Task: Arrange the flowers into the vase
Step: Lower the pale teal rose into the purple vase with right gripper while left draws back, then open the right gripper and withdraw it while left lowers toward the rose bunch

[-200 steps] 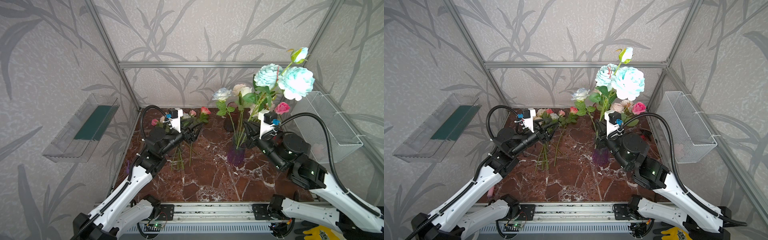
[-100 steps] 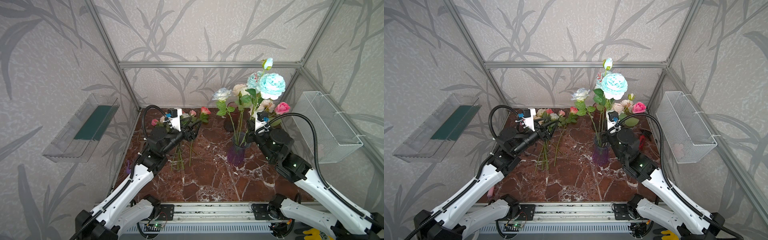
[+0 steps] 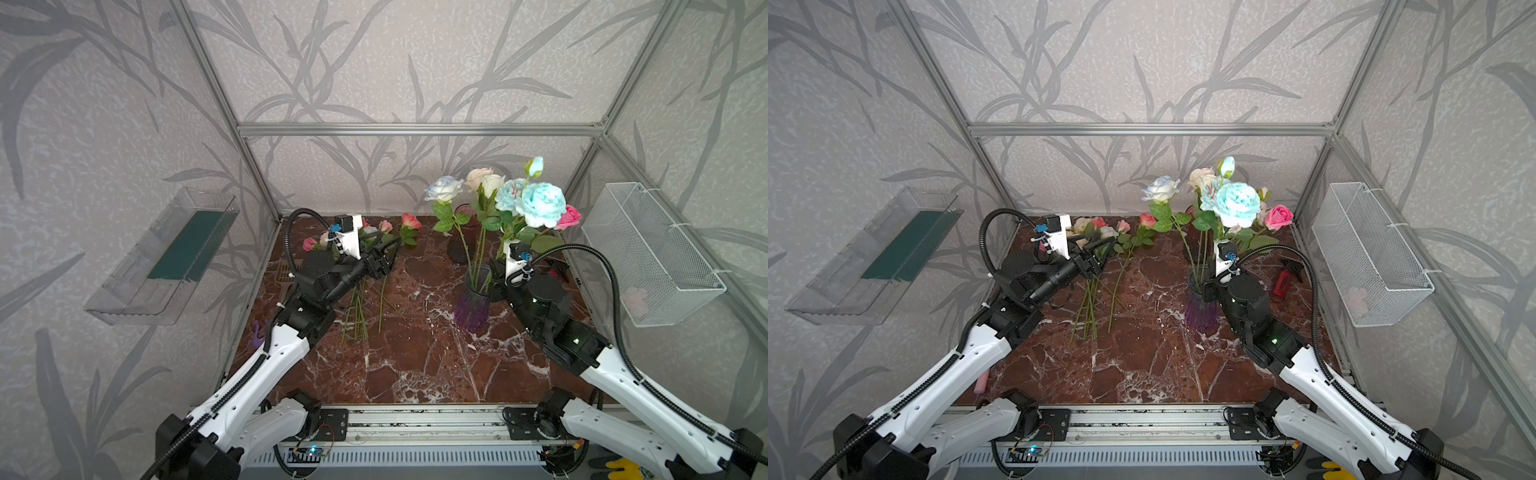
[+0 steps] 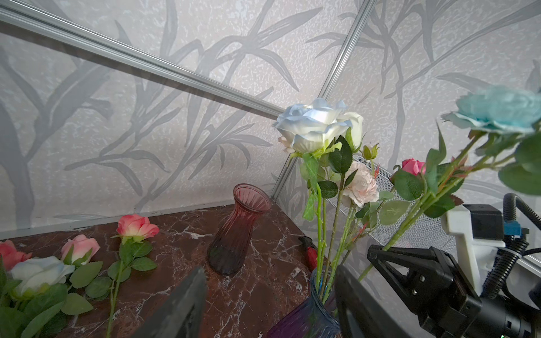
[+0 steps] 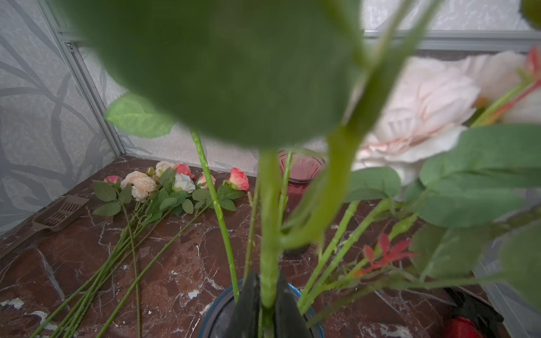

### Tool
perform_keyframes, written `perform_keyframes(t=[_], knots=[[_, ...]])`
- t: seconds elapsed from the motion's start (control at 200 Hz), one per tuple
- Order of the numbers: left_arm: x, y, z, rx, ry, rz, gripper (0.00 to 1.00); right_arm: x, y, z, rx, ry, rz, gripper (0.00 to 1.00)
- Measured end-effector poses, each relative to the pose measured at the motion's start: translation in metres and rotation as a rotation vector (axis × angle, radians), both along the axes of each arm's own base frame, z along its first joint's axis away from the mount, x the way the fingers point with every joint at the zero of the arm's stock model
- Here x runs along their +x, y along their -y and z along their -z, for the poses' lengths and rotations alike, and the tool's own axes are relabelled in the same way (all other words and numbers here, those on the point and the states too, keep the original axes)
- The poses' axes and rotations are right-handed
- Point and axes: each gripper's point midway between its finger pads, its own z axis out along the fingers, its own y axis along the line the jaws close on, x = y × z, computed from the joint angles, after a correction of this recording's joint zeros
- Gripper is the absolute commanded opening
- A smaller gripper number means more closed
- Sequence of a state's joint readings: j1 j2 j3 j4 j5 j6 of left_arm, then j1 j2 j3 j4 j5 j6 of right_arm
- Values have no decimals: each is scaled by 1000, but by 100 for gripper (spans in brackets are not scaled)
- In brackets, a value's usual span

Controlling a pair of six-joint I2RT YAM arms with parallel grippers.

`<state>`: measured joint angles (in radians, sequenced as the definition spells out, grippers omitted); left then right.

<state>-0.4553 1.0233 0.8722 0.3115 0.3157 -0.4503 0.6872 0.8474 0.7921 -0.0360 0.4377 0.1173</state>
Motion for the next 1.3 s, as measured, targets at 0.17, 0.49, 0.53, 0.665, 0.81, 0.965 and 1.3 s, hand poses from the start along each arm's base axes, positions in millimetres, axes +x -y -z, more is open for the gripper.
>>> perform_keyframes(t=[0.17, 0.49, 0.53, 0.665, 0.81, 0.965, 1.3], knots=[[4, 1, 4, -3, -17, 2, 70, 1, 1, 8, 6, -33, 14, 39], [5, 3, 8, -3, -29, 14, 70, 2, 7, 8, 11, -74, 55, 42], [5, 4, 8, -3, -31, 16, 70, 1, 8, 8, 16, -78, 57, 42], [6, 4, 10, -3, -37, 20, 70, -6, 13, 2, 36, -85, 60, 43], [8, 3, 12, -2, -43, 16, 70, -18, 20, -18, 85, -70, 47, 44], [12, 0, 16, 3, -59, -4, 70, -33, 28, -36, 135, -54, 33, 44], [64, -23, 72, 117, -317, -228, 64, -68, 53, -23, 159, -120, 29, 43]])
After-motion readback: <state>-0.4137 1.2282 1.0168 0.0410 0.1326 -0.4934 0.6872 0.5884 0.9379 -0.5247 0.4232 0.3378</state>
